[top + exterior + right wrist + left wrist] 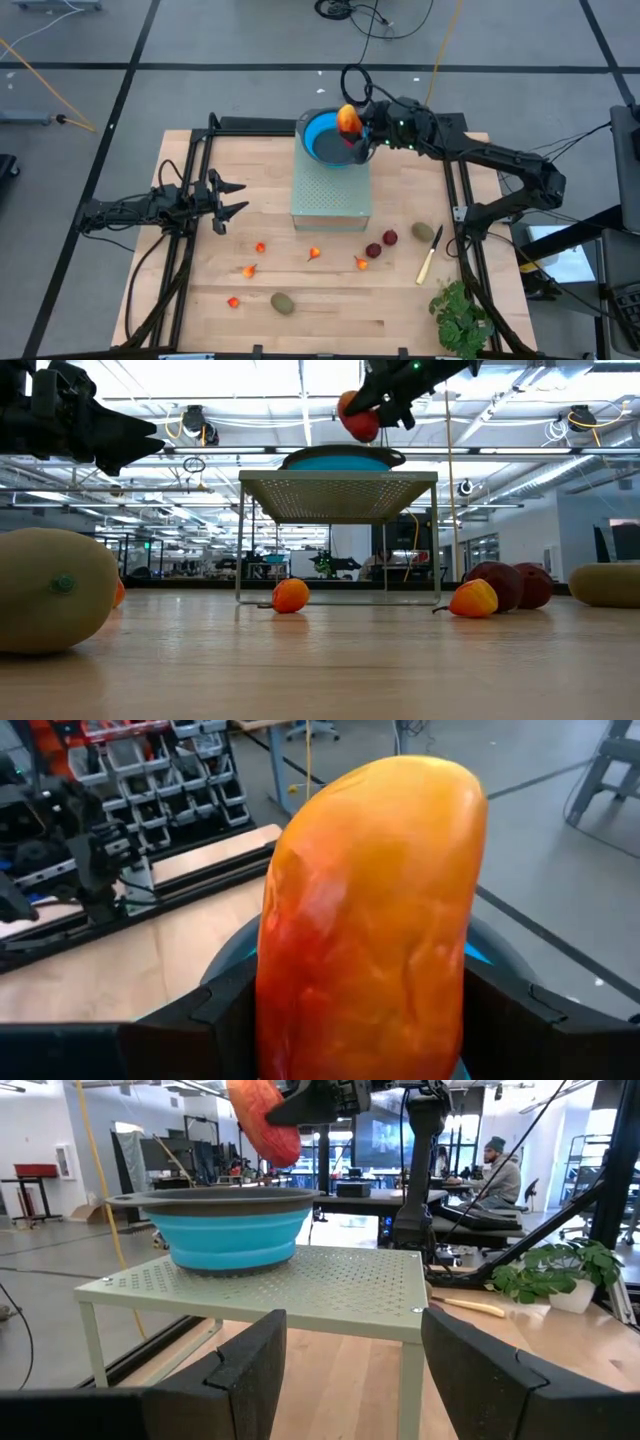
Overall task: Pick & Place Fruit
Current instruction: Put the mango into the blue strainer bowl on the shelf
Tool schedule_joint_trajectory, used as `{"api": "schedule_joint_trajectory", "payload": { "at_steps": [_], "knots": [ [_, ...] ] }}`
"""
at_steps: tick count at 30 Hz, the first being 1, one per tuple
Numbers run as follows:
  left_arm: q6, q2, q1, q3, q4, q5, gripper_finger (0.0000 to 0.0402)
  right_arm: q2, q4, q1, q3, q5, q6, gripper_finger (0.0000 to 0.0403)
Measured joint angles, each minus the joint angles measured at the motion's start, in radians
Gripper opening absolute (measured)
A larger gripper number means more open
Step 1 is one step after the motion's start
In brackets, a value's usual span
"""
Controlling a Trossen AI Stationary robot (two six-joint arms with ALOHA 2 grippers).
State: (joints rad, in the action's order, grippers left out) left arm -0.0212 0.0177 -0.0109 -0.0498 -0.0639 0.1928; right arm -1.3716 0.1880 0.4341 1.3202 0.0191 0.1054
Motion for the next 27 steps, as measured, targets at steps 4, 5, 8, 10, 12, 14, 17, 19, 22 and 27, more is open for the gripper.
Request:
{"api": "schedule_joint_trajectory", "payload": {
  "at_steps": [4,5,8,10,12,14,17,19,22,27],
  "knots": [
    [0.0,0.0,0.0,0.0,0.0,0.0,0.0234,-0.021,0.052,0.023,0.06,-0.039,0.007,0.0247],
    [0.0,0.0,0.0,0.0,0.0,0.0,0.0234,-0.026,0.075,0.029,0.072,-0.048,0.006,0.0247],
    [-0.001,0.0,0.0,0.0,0.0,0.0,0.0234,-0.067,0.09,0.032,0.126,-0.05,0.006,0.0247],
    [-0.001,0.0,0.0,0.0,0.0,0.0,0.0234,-0.094,0.147,0.037,0.162,-0.051,0.005,0.0247],
    [-0.001,0.0,0.0,0.0,0.0,0.0,0.0234,-0.127,0.177,0.038,0.198,-0.052,-0.008,0.0247],
    [-0.001,0.0,0.0,0.0,0.0,0.0,0.0234,-0.156,0.208,0.039,0.229,-0.051,-0.021,0.0247],
    [-0.001,0.0,0.0,0.0,0.0,0.0,0.0234,-0.187,0.223,0.044,0.255,-0.053,-0.023,0.0247],
    [-0.001,0.0,0.0,0.0,0.0,0.0,0.0234,-0.209,0.224,0.045,0.271,-0.054,-0.024,0.0247],
    [-0.001,0.0,0.0,0.0,0.0,0.0,0.0234,-0.234,0.228,0.052,0.279,-0.07,-0.032,0.0247],
    [-0.001,0.0,0.0,0.0,0.0,0.0,0.0234,-0.281,0.254,0.063,0.281,-0.085,-0.035,0.0247]
  ]
}}
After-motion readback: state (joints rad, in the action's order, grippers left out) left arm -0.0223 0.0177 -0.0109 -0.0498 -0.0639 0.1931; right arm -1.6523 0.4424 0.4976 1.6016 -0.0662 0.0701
